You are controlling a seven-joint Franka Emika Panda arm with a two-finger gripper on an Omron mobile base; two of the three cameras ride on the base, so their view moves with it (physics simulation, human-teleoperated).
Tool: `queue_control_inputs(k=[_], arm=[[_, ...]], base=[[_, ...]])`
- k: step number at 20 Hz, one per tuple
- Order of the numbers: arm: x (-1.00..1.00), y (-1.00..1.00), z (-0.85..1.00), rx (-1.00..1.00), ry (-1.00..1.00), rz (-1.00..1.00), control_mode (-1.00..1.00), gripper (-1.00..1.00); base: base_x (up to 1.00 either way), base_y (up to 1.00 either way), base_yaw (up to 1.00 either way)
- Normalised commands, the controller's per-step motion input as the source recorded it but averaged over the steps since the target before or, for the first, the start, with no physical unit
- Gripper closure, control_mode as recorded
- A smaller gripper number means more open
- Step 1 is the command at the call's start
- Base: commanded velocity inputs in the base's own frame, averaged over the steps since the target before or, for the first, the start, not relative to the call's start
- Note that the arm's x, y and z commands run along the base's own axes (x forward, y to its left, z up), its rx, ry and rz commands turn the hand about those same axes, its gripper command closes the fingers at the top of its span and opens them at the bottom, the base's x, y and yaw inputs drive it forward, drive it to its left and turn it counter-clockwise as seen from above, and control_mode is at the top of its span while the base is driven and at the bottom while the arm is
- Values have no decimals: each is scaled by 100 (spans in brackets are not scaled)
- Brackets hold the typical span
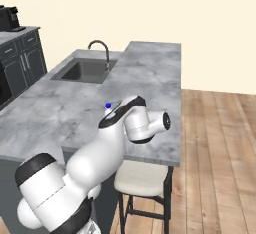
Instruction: Pick the bottled water from the counter and place it in the open cabinet.
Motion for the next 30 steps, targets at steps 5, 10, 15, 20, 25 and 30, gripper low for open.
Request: queue_control_inputs(k=[5,10,15,20,25,30], arm=[[31,0,-6,0,4,0,-100,-100],[0,0,-5,0,0,0,-100,-100],[0,6,-9,0,0,0,-100,-100],[0,11,-12,0,0,0,-100,-100],[0,13,-9,0,0,0,-100,-100],[0,13,-1,0,0,0,-100,-100]], base=[[0,0,0],[0,0,0],[0,0,0],[0,0,0],[0,0,0],[0,0,0]])
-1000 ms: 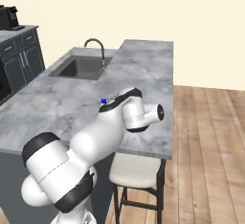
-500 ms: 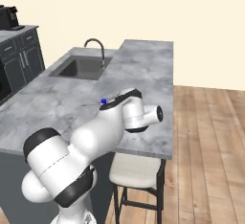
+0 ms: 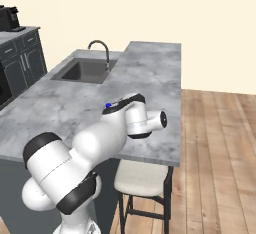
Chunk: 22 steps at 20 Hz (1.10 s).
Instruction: Pick the bottled water from the counter and place it in the open cabinet.
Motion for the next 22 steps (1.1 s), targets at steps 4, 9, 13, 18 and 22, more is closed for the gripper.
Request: queue_control_inputs(k=[4,9,13,18,22], arm=[[0,13,0,0,0,0,-100,-100],[0,14,0,0,0,0,-100,-100],[0,10,0,0,0,0,-100,-100],[0,0,0,0,0,0,-100,-100],[0,0,0,0,0,0,-100,100]], base=[[0,0,0],[0,0,0],[0,0,0],[0,0,0],[0,0,0]])
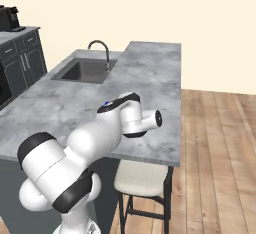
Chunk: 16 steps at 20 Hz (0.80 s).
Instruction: Pick the bottled water from the counter and place it in the open cabinet.
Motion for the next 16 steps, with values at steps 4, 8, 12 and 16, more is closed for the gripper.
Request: queue_control_inputs(k=[4,8,12,16], arm=[[0,0,0,0,0,0,-100,100],[0,0,0,0,1,0,-100,100],[0,-12,0,0,15,-2,-100,100],[-4,-23,43,-2,17,-20,-100,100]], base=[[0,0,0],[0,0,0],[0,0,0],[0,0,0]])
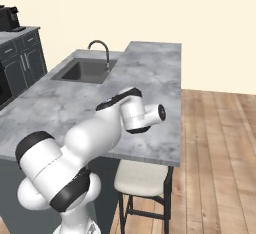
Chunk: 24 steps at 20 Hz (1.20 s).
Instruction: Pick the bottled water from the counter and place it in the open cabinet.
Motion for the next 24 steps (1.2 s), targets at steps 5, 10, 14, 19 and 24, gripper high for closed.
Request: queue_control_inputs(k=[5,10,14,19,24], arm=[[0,-40,52,-4,22,-25,-100,100],[-6,-32,46,-5,19,-25,-100,100],[-23,2,42,-9,14,-28,-100,100],[-38,15,34,-11,12,-35,-100,100],[-30,12,29,-11,9,-43,-100,100]], base=[[0,0,0],[0,0,0],[0,0,0],[0,0,0],[0,0,0]])
